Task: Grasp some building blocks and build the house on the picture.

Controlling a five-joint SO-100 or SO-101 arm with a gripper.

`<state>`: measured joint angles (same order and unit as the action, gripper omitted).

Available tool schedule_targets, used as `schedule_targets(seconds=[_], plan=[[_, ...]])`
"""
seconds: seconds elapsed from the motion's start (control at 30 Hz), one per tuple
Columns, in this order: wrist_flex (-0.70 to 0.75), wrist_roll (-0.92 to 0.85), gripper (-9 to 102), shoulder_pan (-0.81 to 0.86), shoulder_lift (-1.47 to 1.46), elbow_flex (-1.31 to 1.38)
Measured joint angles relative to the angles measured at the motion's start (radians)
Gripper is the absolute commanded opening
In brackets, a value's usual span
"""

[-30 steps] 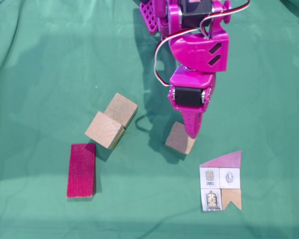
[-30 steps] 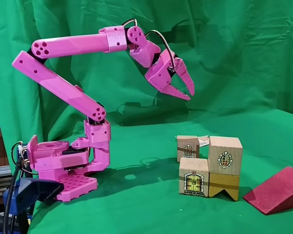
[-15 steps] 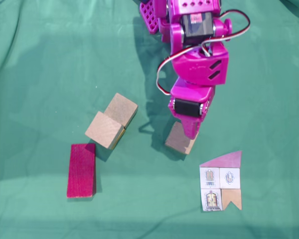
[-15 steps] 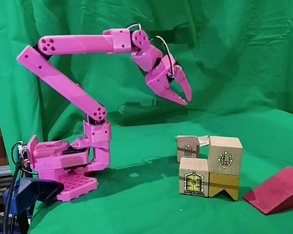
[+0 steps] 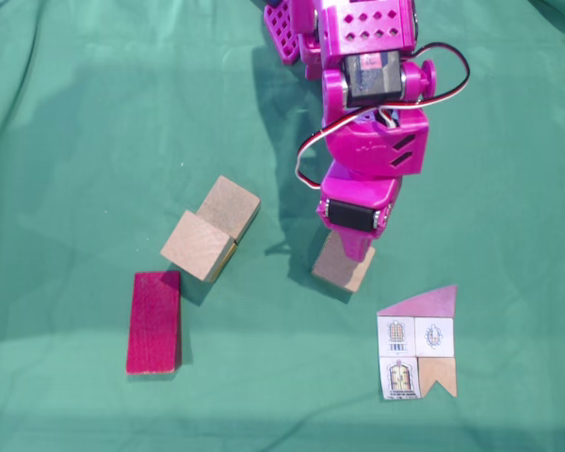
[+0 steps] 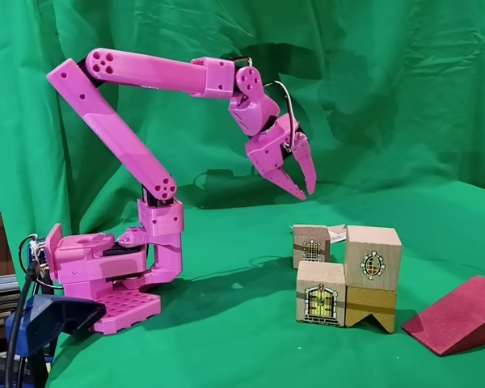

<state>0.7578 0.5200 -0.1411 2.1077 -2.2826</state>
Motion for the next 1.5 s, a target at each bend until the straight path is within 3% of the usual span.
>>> schedule_targets(seconds=[0.87,1.5], plan=[[0.000,0.150,1,0.057,-0.100,0.000],[0.000,0.147,17,0.084,-0.160,0.000]])
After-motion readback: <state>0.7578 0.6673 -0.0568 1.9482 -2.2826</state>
